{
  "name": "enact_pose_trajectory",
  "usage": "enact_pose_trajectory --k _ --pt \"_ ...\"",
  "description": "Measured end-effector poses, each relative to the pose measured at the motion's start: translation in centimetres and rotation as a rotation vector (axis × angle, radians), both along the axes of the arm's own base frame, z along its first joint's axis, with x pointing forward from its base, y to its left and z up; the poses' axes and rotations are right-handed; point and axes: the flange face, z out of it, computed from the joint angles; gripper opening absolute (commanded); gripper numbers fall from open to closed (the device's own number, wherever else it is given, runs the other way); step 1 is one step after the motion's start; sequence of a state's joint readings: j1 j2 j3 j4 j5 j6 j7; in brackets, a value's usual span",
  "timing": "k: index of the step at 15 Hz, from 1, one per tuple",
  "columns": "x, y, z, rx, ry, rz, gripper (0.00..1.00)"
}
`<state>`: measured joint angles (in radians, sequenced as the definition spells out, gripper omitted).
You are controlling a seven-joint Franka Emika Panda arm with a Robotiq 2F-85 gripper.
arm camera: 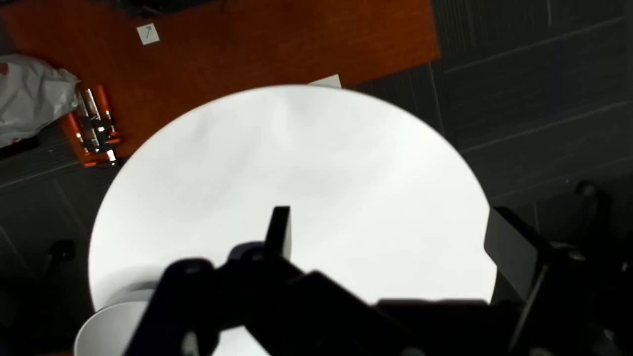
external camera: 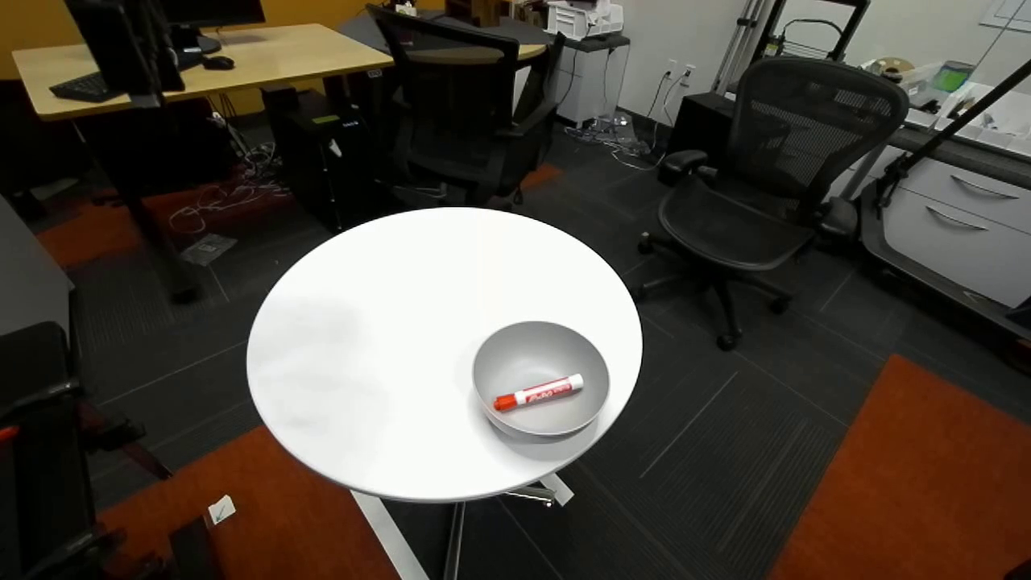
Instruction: Remove the marker from the bowl.
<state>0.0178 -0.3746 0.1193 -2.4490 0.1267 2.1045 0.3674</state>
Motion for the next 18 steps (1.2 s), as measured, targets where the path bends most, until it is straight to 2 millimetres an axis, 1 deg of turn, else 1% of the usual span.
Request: enact_pose_trajectory --k 2,6,8,11,15,18 --pt "0.7 -2.2 0.5 -0.001 -0.035 -0.047 1.00" --pt "1.7 -5.0 1.1 -0.030 -0.113 -0.123 1.00" --pt "2.4 -6.9 0.9 -0.070 -0.149 -0.170 1.00" --pt "3.3 -10.3 0.2 -0.133 -0.164 -0.240 1.00" --pt "4.4 -15.2 -1.2 -0.200 -0.137 -0.310 1.00" --pt "5.2 -18.0 -2.4 -0.229 -0.111 -0.333 1.00"
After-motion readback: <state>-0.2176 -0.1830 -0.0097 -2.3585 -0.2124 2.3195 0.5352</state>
